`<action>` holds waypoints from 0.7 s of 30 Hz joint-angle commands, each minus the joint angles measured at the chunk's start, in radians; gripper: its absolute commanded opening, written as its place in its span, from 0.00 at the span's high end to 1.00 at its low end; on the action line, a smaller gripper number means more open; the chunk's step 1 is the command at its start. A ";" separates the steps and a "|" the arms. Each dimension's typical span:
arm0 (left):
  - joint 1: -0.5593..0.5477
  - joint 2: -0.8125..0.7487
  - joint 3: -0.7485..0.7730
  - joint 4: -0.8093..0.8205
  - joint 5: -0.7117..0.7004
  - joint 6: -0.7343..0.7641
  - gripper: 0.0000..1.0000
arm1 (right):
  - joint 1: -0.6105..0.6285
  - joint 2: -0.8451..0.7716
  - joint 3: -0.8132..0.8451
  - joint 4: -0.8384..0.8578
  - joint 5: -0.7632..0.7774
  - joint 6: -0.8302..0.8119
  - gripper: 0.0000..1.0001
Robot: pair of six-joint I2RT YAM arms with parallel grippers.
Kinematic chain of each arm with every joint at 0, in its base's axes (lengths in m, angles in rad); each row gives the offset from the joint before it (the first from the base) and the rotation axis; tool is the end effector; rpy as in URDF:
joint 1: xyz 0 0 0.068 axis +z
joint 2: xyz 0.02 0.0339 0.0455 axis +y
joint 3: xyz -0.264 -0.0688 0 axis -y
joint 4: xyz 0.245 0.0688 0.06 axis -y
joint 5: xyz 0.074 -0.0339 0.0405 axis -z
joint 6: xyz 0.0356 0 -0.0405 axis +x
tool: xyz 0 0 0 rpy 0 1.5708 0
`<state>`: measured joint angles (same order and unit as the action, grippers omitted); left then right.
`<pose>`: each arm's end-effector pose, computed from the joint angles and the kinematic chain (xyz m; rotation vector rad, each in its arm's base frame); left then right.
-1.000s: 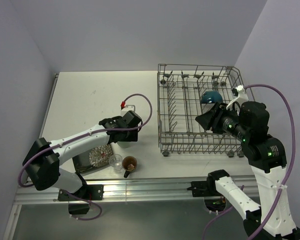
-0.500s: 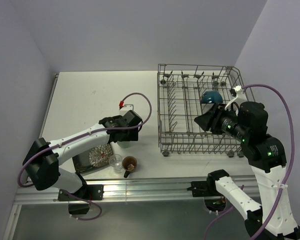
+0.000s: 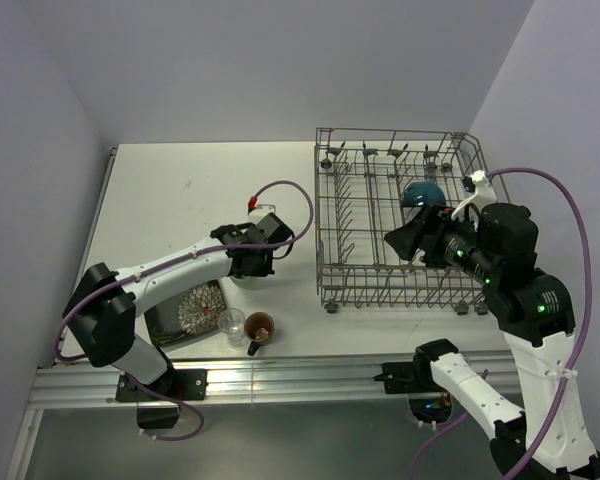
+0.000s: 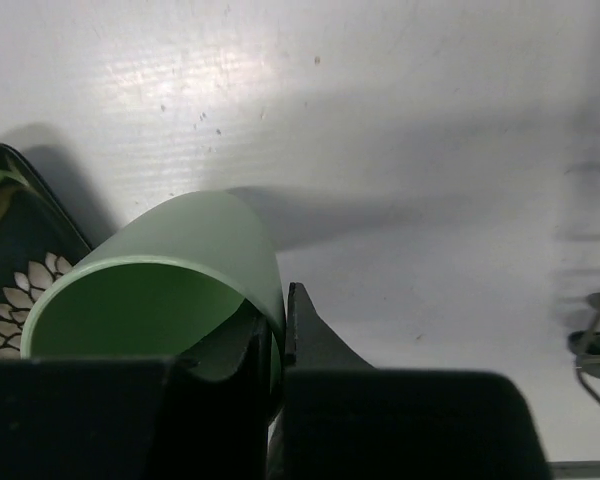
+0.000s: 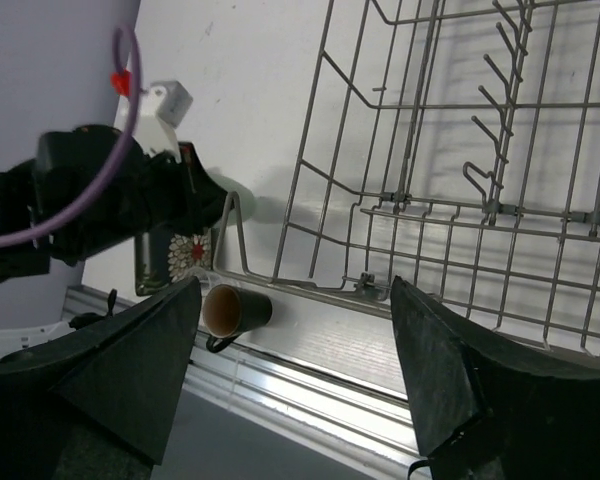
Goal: Load the mixed dishes into the dish rack
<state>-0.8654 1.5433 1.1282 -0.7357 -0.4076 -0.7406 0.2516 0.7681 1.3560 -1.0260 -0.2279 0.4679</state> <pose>0.2082 -0.2228 0.2361 0.0471 2.5647 -0.0251 0.0940 0.0325 0.4366 0.0733 2.0631 0.6814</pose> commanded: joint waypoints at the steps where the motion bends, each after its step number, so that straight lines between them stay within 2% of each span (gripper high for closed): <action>1: 0.028 -0.014 0.141 -0.059 -0.066 0.050 1.00 | 0.009 0.014 0.026 0.012 -0.019 0.006 0.16; 2: 0.043 -0.029 0.171 -0.079 -0.072 0.055 1.00 | 0.009 0.016 0.025 0.015 -0.025 0.011 0.14; 4: 0.055 -0.054 0.273 -0.117 -0.086 0.056 1.00 | 0.012 0.022 0.020 0.021 -0.040 0.024 0.01; 8: 0.088 -0.123 0.493 -0.174 -0.073 0.072 1.00 | 0.015 0.031 0.008 0.055 -0.118 0.029 0.00; 11: 0.106 -0.147 0.640 -0.166 0.030 0.058 1.00 | 0.015 0.036 -0.014 0.111 -0.204 0.040 0.00; 13: 0.115 -0.170 0.671 -0.082 0.185 0.041 1.00 | 0.017 0.037 -0.026 0.148 -0.295 0.066 0.00; 14: 0.124 -0.205 0.653 -0.030 0.249 0.005 1.00 | 0.017 0.039 -0.028 0.185 -0.324 0.077 0.00; 15: 0.129 -0.227 0.627 0.034 0.398 -0.023 1.00 | 0.017 0.040 -0.029 0.205 -0.388 0.089 0.00; 16: 0.137 -0.247 0.543 0.188 0.473 -0.057 1.00 | 0.017 0.045 -0.032 0.233 -0.427 0.112 0.00; 18: 0.140 -0.298 0.448 0.350 0.596 -0.195 1.00 | 0.017 0.051 -0.035 0.306 -0.493 0.141 0.00; 19: 0.138 -0.310 0.347 0.516 0.693 -0.242 1.00 | 0.017 0.059 -0.040 0.332 -0.551 0.173 0.01; 21: 0.137 -0.337 0.257 0.667 0.757 -0.386 1.00 | 0.017 0.069 -0.047 0.389 -0.593 0.199 0.02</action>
<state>-0.7277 1.1858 1.5093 -0.4080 0.0837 -0.9096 0.2623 0.8227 1.3178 -0.7994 -0.6609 0.6048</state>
